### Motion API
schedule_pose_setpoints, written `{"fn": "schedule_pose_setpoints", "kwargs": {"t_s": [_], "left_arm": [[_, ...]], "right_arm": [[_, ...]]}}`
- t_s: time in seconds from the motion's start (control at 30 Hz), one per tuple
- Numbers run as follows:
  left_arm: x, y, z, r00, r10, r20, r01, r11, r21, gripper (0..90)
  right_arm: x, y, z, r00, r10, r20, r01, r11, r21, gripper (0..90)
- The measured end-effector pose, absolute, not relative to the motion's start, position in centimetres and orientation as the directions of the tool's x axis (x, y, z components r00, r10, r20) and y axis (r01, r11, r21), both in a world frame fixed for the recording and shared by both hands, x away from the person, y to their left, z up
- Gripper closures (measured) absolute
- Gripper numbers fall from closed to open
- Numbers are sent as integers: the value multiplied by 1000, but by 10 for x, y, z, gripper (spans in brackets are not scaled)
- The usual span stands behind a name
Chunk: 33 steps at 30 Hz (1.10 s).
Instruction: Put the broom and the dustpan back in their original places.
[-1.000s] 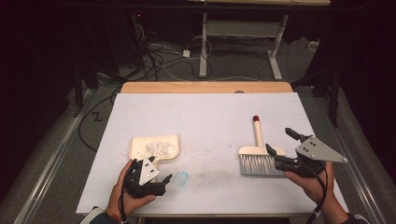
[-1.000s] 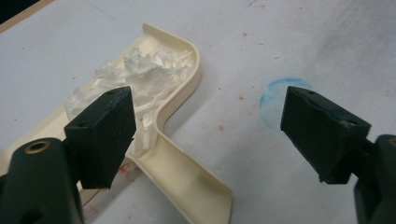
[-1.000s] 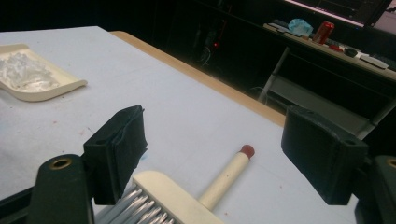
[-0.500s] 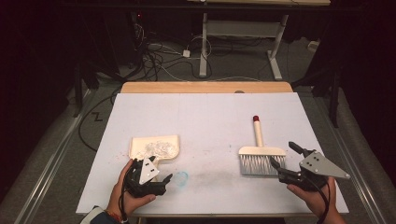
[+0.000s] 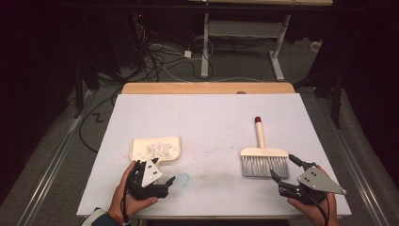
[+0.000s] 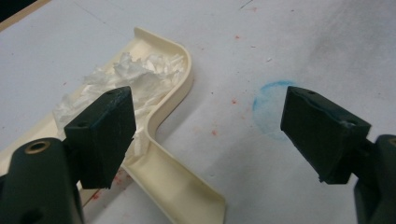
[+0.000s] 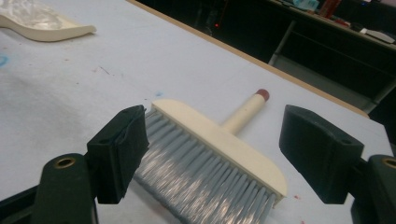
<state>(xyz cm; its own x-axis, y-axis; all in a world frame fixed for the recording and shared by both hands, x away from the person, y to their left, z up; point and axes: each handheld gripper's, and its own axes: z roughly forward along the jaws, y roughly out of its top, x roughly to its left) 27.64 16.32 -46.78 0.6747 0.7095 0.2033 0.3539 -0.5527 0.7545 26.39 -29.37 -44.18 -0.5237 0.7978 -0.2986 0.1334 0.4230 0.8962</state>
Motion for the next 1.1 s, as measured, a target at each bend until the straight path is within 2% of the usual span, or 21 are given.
{"fn": "schedule_pose_setpoints", "kwargs": {"t_s": [0.53, 1.1], "left_arm": [[273, 164, -469, 672, 708, 216, 347, -559, 753, 173], [277, 158, -469, 685, 691, 230, 336, -580, 742, 173]], "right_arm": [[264, -289, -441, -518, 791, -324, 123, 444, 887, 248], [268, -297, -443, -522, 799, -298, 153, 431, 889, 250]]}}
